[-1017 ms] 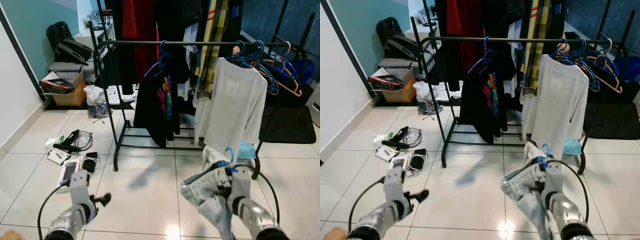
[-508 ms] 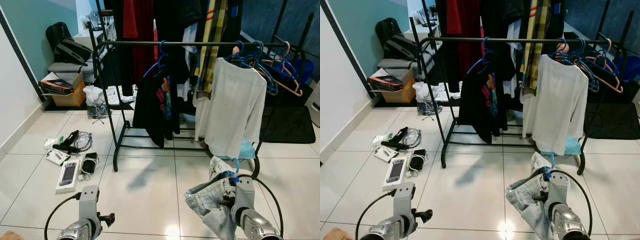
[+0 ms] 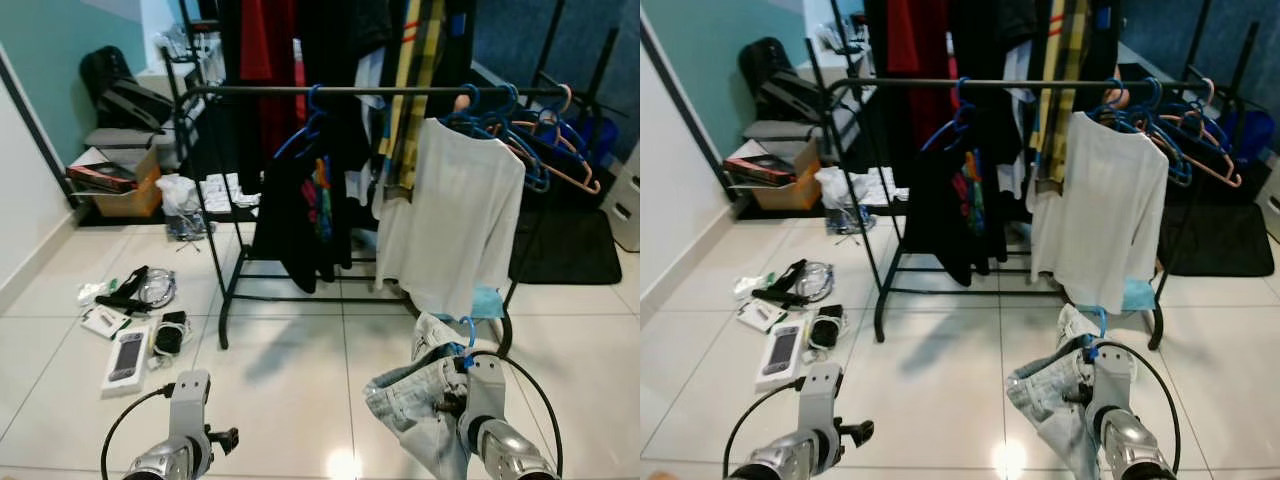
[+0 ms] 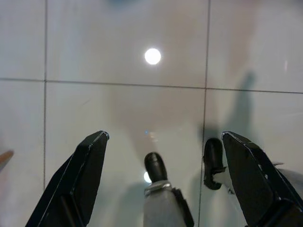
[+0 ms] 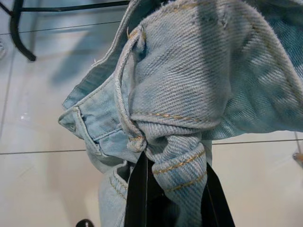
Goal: Hang hanger
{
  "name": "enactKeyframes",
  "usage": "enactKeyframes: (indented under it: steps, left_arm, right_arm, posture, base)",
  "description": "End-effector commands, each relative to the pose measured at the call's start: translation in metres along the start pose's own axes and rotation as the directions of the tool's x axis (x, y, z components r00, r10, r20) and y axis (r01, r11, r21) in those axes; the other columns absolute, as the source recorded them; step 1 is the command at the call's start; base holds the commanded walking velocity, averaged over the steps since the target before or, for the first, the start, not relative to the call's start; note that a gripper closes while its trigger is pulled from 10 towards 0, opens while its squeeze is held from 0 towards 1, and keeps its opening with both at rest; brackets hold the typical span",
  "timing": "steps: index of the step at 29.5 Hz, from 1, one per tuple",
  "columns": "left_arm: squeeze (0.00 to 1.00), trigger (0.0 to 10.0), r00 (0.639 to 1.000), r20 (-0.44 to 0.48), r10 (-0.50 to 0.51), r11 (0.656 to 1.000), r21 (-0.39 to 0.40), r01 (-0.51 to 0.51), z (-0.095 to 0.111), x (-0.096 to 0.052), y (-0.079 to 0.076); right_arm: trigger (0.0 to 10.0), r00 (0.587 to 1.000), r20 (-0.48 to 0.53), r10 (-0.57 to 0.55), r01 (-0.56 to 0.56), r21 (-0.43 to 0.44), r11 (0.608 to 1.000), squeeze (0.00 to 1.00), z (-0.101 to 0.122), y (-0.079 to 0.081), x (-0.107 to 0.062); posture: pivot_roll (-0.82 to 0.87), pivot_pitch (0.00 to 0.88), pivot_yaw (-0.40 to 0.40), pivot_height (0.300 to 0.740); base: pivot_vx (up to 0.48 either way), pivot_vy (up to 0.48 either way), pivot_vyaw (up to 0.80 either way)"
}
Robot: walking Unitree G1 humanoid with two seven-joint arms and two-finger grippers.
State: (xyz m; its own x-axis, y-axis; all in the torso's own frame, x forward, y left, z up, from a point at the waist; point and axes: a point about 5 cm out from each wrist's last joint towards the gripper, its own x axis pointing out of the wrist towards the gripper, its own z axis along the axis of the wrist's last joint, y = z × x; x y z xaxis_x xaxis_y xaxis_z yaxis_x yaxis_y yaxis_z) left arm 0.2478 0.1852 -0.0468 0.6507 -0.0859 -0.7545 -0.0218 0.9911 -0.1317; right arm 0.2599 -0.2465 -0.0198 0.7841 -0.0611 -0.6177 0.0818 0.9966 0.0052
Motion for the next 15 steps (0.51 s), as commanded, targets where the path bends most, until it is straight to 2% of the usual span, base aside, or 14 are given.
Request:
enactKeyframes:
  steps: [1,14,15]
  left_arm:
    - [0.00,10.0,1.000,0.002,0.013,1.000,0.013,-0.013,0.0008,-0.0011,0.0060]
    - [0.00,10.0,1.000,-0.004,0.007,1.000,0.021,-0.006,-0.0005,-0.0012,0.0059]
    - [0.00,10.0,1.000,-0.006,0.004,1.000,0.022,-0.004,-0.0008,-0.0013,0.0059]
  right_arm:
    - [10.0,0.998,0.058,0.010,-0.009,-0.002,1.000,0.00,0.0121,0.0043,0.0026]
    - [10.0,0.998,0.070,0.004,-0.003,-0.011,1.000,0.00,0.0129,0.0049,0.0028]
    - [10.0,0.998,0.066,0.004,-0.004,-0.007,1.000,0.00,0.0125,0.0050,0.0029]
  posture:
    - [-0.05,0.000,0.035,0.740]
    - [-0.05,0.000,0.036,0.740]
    - [-0.05,0.000,0.036,0.740]
  base:
    - [0.379,0.000,0.00]
    - [0.378,0.000,0.00]
    - [0.368,0.000,-0.57]
